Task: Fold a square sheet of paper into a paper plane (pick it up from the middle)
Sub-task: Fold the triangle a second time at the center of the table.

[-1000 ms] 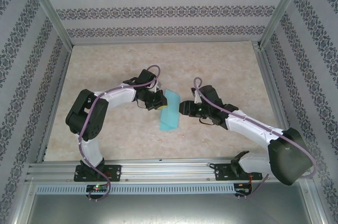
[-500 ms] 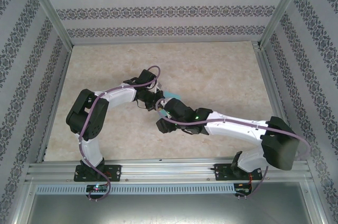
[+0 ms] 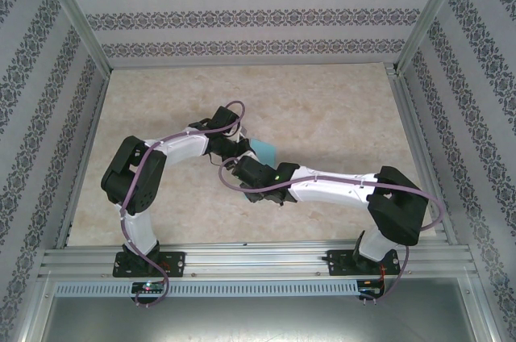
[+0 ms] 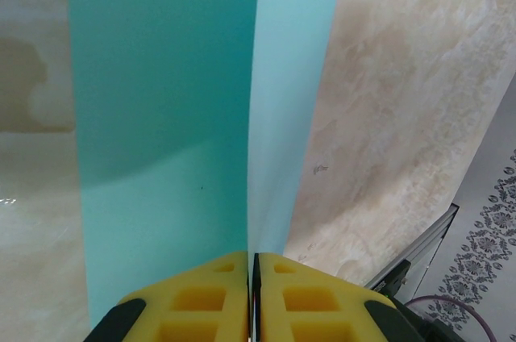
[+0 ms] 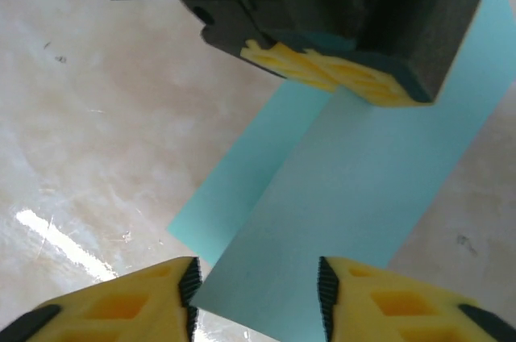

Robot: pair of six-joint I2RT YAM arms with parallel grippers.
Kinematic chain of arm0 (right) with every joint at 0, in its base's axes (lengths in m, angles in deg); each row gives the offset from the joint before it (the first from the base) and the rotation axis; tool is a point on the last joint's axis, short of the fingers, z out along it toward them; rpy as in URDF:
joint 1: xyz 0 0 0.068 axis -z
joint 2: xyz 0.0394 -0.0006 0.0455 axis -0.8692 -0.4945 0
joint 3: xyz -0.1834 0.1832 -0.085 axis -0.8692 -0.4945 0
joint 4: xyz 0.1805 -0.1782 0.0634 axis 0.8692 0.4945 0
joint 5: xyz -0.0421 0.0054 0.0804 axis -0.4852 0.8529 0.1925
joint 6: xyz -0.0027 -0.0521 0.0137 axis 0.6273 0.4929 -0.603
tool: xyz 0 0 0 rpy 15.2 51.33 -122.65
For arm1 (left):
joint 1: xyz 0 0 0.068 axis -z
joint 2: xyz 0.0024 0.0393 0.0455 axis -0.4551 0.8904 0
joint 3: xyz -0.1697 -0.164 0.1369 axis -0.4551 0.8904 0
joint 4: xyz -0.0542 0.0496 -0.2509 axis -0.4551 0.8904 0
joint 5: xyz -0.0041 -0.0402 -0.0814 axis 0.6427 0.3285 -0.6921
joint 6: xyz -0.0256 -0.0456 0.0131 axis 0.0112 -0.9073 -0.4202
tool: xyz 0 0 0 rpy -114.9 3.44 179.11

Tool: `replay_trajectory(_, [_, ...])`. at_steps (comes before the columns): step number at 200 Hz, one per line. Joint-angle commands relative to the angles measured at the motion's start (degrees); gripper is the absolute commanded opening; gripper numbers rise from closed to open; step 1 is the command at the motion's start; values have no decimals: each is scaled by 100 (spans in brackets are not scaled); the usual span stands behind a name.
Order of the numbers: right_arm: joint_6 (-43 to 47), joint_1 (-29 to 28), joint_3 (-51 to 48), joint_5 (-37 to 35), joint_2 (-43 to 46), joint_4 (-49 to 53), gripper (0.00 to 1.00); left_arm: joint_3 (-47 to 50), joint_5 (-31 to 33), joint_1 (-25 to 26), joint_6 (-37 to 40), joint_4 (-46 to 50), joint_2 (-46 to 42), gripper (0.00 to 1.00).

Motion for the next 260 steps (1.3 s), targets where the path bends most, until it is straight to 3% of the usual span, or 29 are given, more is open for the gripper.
replay_trajectory(1, [-7, -16, 132, -328, -64, 146, 37, 4, -85, 56, -68, -38, -12, 13])
replay_trajectory(55, [-61, 213, -122, -58, 240, 66, 11, 112, 22, 85, -65, -37, -135, 16])
replay_trajectory(70, [-38, 411, -275, 273, 393, -126, 4, 173, 149, 95, -95, 21, -256, 25])
replay_trajectory(84, [-29, 621, -463, 711, 541, -401, 0, 256, 369, 97, -119, 120, -408, 40])
replay_trajectory(106, [-31, 926, -762, 1421, 734, -799, 0, 452, 777, 99, -235, 214, -712, 51])
replay_trajectory(125, [-103, 1264, -1090, 2190, 906, -1221, 0, 708, 1011, 145, -388, 174, -993, 55])
replay_trajectory(153, [-282, 1998, -1548, 3439, 1062, -1847, 0, 1038, 1373, 417, -542, 200, -1312, 53])
replay_trajectory(193, [-342, 2858, -1887, 4596, 942, -2270, 1, 1281, 1661, 928, -807, -45, -1313, 38])
replay_trajectory(216, [-284, 3165, -1969, 4938, 782, -2404, 2, 1170, 1671, 1048, -950, -212, -993, 30])
replay_trajectory(260, [-79, 3330, -1696, 5367, 293, -2305, 3, 927, 1756, 1184, -1064, -215, -506, 25])
